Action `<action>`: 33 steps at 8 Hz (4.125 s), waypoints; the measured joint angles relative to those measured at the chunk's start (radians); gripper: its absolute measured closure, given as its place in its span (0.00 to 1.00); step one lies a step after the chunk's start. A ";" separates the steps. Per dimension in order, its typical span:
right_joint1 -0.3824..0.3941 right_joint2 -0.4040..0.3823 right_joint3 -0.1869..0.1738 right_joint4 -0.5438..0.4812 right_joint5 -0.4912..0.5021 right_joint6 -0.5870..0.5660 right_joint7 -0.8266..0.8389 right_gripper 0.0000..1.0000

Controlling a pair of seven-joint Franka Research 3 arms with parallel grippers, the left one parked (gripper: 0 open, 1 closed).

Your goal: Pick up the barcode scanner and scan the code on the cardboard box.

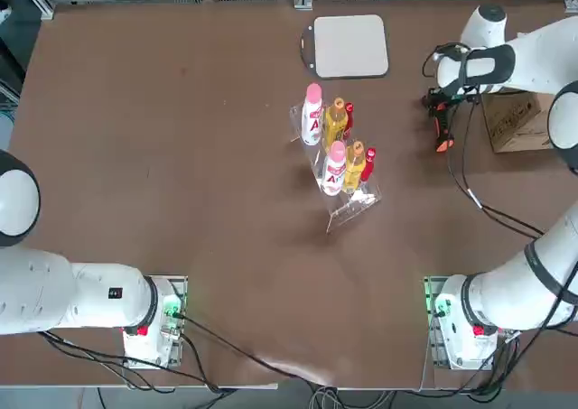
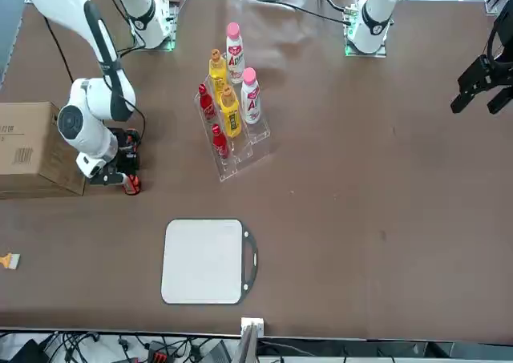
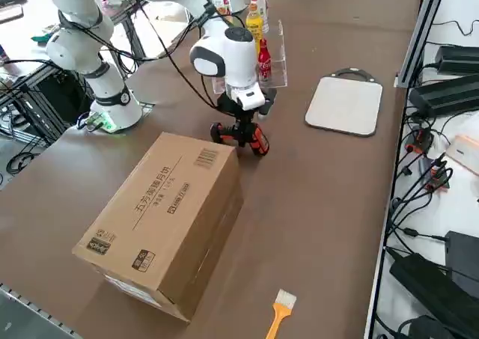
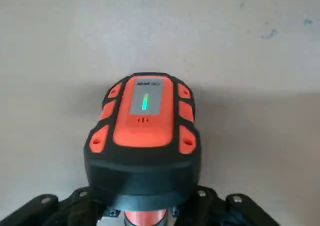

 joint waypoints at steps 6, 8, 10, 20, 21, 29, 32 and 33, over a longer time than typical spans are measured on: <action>-0.006 -0.229 -0.009 0.070 0.007 -0.219 -0.001 0.57; -0.054 -0.322 -0.017 0.176 0.007 -0.458 -0.020 0.57; -0.169 -0.398 -0.025 0.270 0.007 -0.640 -0.149 0.57; -0.417 -0.183 -0.018 0.398 0.007 -0.545 -0.515 0.57; -0.417 -0.180 -0.017 0.405 0.009 -0.550 -0.516 0.57; -0.438 -0.180 -0.027 0.416 0.012 -0.610 -0.523 0.57; -0.446 -0.180 -0.028 0.416 0.012 -0.612 -0.529 0.57; -0.446 -0.180 -0.028 0.417 0.012 -0.612 -0.529 0.57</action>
